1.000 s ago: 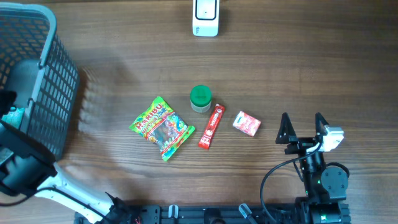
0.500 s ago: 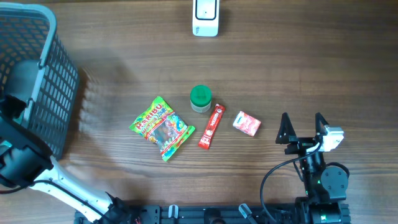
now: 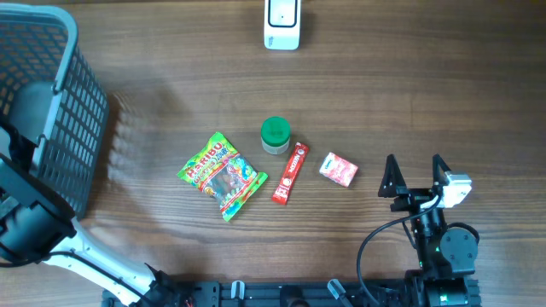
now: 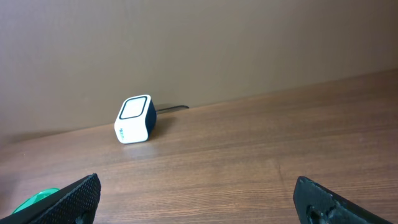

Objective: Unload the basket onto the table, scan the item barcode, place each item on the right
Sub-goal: 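Reach the left gripper into the basket and grasp the green wipes pack, then carry the wipes pack out and lower it left of the Haribo bag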

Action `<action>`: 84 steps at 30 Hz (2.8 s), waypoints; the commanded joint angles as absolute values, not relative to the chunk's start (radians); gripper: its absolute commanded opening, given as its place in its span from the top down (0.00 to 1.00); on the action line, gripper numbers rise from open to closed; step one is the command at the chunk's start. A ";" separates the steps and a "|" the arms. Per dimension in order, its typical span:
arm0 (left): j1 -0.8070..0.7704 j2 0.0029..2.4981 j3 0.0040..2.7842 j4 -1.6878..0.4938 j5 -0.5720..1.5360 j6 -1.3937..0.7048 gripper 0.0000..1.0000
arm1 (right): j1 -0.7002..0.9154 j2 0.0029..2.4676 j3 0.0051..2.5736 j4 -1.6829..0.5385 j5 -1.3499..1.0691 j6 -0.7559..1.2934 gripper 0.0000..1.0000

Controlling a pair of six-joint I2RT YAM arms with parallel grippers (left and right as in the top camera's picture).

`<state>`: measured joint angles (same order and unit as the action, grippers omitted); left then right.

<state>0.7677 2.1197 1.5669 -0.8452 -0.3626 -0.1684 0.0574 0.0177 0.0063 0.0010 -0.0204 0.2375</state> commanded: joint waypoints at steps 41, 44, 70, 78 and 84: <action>-0.184 1.500 1.446 -1.187 -0.164 -0.642 0.96 | 0.062 0.014 0.005 0.006 -0.007 0.239 0.00; -0.180 1.502 1.216 -1.063 -0.185 -0.715 0.96 | 0.062 0.014 0.005 0.006 -0.007 0.239 0.00; -0.207 1.502 0.752 -0.462 0.032 -0.712 0.93 | 0.062 0.014 0.005 0.006 -0.007 0.239 0.00; -0.232 1.502 0.752 -0.371 0.052 -0.712 0.94 | 0.062 0.014 0.005 0.006 -0.007 0.239 0.00; -0.231 1.501 0.752 -0.454 -0.123 -0.798 0.92 | 0.062 0.014 0.005 0.006 -0.007 0.239 0.00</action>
<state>-0.2283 1.5131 0.7551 -0.4191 0.0082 -0.7223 0.0574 0.0177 0.0063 0.0010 -0.0204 0.2371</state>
